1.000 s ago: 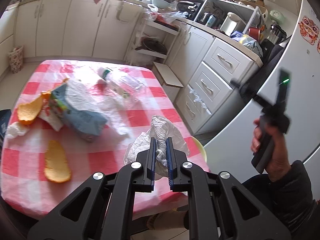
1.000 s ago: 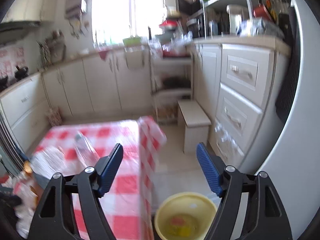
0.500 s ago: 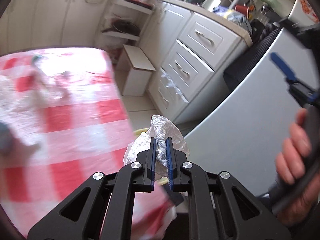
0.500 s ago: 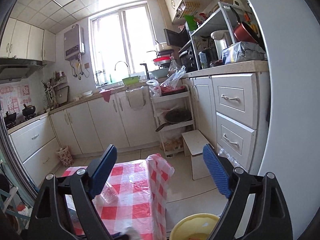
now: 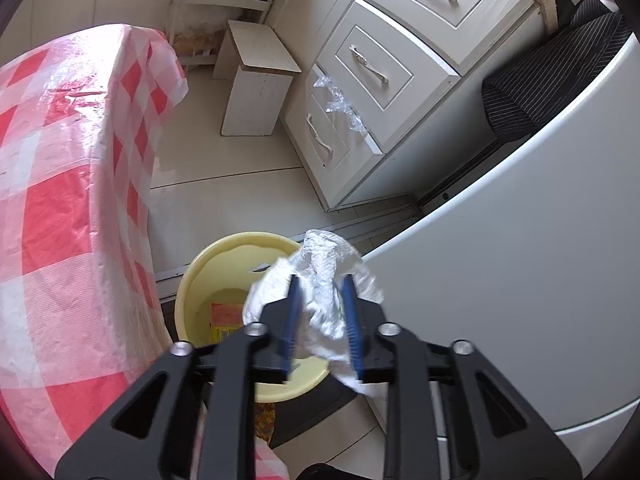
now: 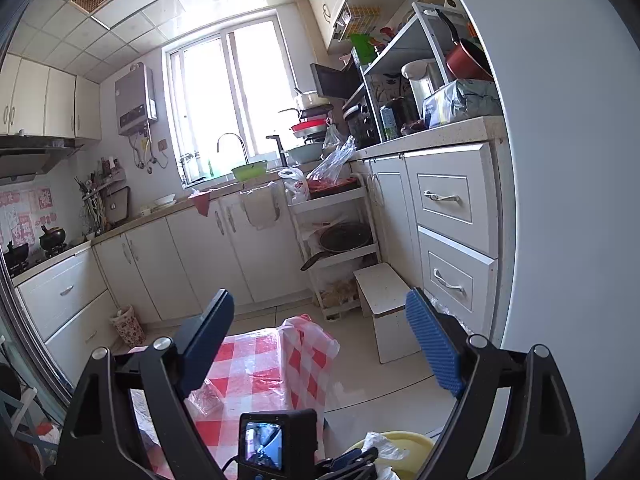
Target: Collect trash
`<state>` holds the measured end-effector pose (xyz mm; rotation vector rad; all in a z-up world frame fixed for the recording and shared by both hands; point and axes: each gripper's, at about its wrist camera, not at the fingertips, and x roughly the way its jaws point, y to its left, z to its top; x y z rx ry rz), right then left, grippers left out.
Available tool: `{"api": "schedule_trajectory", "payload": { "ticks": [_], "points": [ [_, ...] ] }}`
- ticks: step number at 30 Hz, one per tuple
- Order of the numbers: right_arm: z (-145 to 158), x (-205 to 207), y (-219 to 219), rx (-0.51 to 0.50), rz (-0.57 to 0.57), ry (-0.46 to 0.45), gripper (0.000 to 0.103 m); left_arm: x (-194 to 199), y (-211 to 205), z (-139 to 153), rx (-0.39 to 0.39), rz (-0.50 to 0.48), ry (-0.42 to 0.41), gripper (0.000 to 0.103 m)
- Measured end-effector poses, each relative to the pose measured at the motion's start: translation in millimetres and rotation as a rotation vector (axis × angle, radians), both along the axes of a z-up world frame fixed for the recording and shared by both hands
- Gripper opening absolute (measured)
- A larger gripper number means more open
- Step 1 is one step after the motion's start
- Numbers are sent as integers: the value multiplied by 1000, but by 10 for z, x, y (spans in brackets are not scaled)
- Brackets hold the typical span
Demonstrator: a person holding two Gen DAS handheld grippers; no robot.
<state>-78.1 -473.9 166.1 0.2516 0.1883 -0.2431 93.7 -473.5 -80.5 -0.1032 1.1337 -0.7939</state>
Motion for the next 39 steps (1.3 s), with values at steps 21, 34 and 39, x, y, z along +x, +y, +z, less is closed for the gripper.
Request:
{"api": "schedule_trajectory", "payload": {
  "ticks": [21,34,39],
  "points": [
    [-113,269,434,-101,61,114,84,-688,2462,854,2,323,-232,66],
    [-337,860,1190,-222,218,259,85,-798,4360,531,91,649,-175,67],
    [-577,1080,1719,-288,381,348,85,-648,4566,388,82,686,-133,67]
  ]
}}
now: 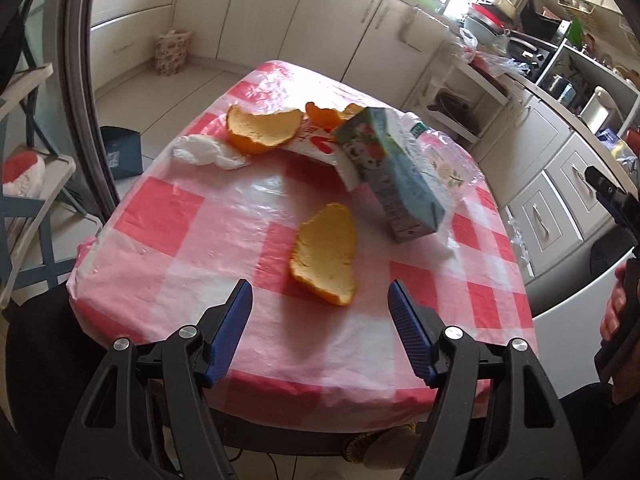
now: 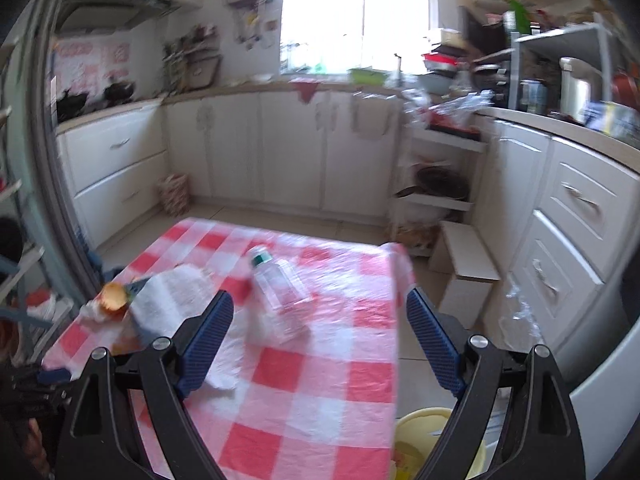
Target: Collect trash
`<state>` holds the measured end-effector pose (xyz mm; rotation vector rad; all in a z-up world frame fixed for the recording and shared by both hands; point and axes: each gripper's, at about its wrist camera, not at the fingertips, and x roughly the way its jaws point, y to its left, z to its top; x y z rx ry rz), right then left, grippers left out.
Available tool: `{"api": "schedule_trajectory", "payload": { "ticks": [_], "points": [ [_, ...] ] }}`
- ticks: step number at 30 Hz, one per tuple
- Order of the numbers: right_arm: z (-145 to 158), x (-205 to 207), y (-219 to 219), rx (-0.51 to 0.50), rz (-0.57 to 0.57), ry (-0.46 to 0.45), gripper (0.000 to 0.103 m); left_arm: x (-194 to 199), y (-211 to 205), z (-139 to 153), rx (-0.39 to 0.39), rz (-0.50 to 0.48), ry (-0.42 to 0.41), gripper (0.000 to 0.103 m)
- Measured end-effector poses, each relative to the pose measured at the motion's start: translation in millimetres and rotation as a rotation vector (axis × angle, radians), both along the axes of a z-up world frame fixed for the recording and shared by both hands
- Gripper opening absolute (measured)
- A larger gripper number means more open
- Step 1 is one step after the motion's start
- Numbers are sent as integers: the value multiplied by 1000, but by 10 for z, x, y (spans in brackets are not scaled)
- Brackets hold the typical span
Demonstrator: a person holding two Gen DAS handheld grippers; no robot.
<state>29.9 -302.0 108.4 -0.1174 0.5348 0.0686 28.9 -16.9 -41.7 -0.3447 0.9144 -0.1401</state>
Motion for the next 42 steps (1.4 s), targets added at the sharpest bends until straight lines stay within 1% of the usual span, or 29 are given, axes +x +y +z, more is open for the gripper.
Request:
{"api": "schedule_trajectory", "payload": {
  "ticks": [3,6,10,12,15,18,19,20,21,23,24,25,26,27,28,29,30,32,33,35,42],
  "points": [
    [-165,84,323,-41,104,56,85,78,16,-72,4,1,9,67],
    [-356,204,689,-78,232,127,85,165,35,-147,7,2,19,67],
    [-639,373,1082,-142,342,212,85,283,61,-203,8,-2,18,67],
    [-775,470,1187,-143,369,250,85,359,52,-227,5,-15,16,67],
    [-930,612,1302,-128,363,288,85,437,35,-264,2,-35,14,67],
    [-982,728,1302,-75,345,308,85,509,-5,-274,15,-66,-1,67],
    [-992,776,1282,-46,338,318,83,530,-15,-274,16,-74,-4,67],
    [-1010,823,1261,-23,328,331,76,553,-23,-275,13,-83,-7,67],
    [-1035,874,1246,-4,320,354,72,579,-37,-275,12,-99,-12,67],
    [-1064,934,1217,28,311,386,54,614,-79,-278,23,-124,-23,67],
    [-1082,965,1207,40,306,398,49,629,-99,-277,24,-138,-29,66],
    [-1084,985,1198,49,304,406,38,634,-117,-272,24,-149,-33,65],
    [-1089,1005,1184,64,302,415,30,638,-140,-268,26,-163,-38,57],
    [-1077,1011,1167,76,300,414,26,641,-176,-266,30,-184,-40,44],
    [-1049,990,1146,80,297,407,18,640,-210,-267,31,-204,-40,38],
    [-1027,979,1130,79,293,399,13,637,-235,-269,34,-218,-40,29],
    [-1012,972,1115,79,289,392,12,631,-274,-262,35,-236,-41,16],
    [-954,943,1050,89,276,374,7,601,-319,-264,30,-267,-40,6],
    [-929,936,1015,92,270,366,6,571,-326,-258,33,-272,-46,4],
    [-875,912,950,101,261,349,5,530,-336,-229,32,-280,-56,3],
    [-692,782,731,136,239,292,4,399,-343,-89,9,-288,-77,3]
  ]
}}
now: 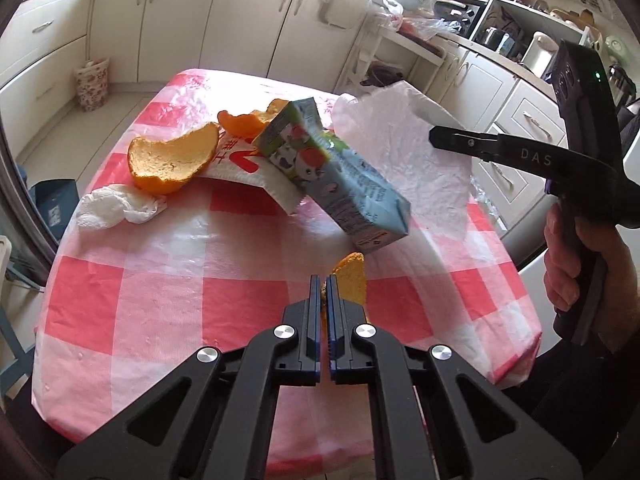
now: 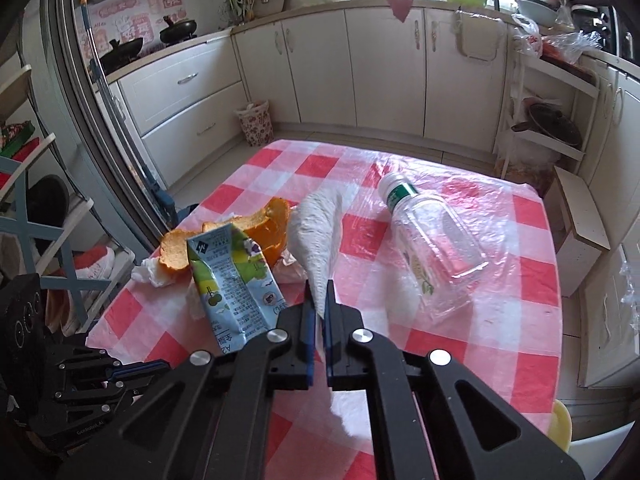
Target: Collect trash
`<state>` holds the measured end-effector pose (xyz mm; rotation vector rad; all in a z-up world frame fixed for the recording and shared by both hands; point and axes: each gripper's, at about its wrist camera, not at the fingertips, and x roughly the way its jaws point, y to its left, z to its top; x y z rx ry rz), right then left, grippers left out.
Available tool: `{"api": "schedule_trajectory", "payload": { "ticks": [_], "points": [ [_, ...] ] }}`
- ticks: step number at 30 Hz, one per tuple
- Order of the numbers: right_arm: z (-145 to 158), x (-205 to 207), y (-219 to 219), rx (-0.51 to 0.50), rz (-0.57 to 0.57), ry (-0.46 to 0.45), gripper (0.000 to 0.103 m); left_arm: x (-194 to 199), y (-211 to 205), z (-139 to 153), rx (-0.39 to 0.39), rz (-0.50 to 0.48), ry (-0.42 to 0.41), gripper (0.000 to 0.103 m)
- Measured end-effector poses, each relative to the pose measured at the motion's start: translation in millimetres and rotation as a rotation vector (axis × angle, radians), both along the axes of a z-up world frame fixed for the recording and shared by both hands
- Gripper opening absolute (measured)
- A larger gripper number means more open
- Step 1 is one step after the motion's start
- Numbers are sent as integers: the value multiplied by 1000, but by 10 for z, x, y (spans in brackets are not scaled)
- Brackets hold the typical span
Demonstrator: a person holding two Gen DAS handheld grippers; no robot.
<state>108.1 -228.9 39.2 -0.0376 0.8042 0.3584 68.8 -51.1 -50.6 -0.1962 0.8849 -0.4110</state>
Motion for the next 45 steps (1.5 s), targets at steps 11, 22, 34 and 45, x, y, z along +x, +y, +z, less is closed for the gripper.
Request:
{"api": "schedule_trajectory", "payload": {
  "ticks": [11,22,34,45],
  "points": [
    [157,-218,-257,13,-16,-48,4,-78,-146,-150,34,-32,52,29],
    [-22,-237,-283,-17,-4,53,57,21,-77,-6,99,13,-39,55],
    [-654,-150,59,-197,59,215,65,257,-113,-189,139,-77,-31,57],
    [-731,-94,-144,-181,-15,263,9,122,-79,-151,54,-97,31,6]
  ]
}}
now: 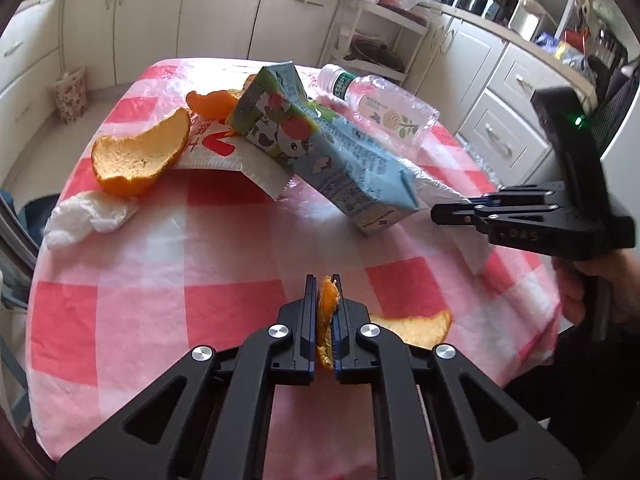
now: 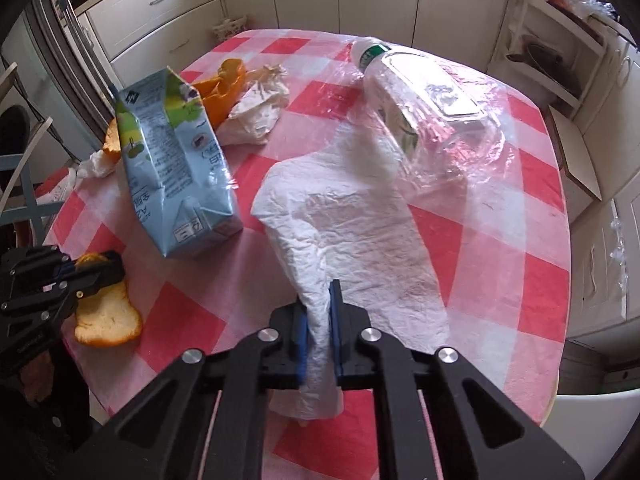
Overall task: Collect trash
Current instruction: 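Carry the paper towel to the yellow bin and open the right tool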
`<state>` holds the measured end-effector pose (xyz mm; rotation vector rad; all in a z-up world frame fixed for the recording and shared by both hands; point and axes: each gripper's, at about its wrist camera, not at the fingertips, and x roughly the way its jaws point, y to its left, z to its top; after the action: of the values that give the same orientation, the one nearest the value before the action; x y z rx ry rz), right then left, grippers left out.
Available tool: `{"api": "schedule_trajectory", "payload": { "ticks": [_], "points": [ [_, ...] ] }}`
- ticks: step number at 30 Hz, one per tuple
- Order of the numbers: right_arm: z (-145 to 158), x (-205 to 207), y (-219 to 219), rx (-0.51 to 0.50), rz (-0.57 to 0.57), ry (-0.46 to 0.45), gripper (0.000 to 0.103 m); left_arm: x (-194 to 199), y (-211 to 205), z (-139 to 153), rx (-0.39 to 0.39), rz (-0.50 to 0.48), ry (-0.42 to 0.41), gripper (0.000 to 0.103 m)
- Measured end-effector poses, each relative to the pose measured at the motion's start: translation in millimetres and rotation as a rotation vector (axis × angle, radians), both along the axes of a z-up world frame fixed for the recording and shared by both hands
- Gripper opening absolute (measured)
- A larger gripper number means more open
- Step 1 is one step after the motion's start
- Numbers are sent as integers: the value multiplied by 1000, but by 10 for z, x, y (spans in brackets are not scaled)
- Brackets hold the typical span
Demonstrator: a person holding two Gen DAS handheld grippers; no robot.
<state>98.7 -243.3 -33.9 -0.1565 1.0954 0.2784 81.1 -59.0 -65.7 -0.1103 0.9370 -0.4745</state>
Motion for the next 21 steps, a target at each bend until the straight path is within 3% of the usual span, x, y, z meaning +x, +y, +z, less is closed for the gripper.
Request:
{"api": "schedule_trajectory", "payload": {
  "ticks": [12,15,21],
  "points": [
    [397,-281,-433,115,-88,-97,8,-232,71,360,-127,44,-4,6],
    [472,-379,-728,137,-160,-128,8,-246,-60,463,-149,35,-5,6],
    [496,-674,-1596,167,-406,-157,8,-301,-512,629,-176,-29,-22,6]
  ]
}}
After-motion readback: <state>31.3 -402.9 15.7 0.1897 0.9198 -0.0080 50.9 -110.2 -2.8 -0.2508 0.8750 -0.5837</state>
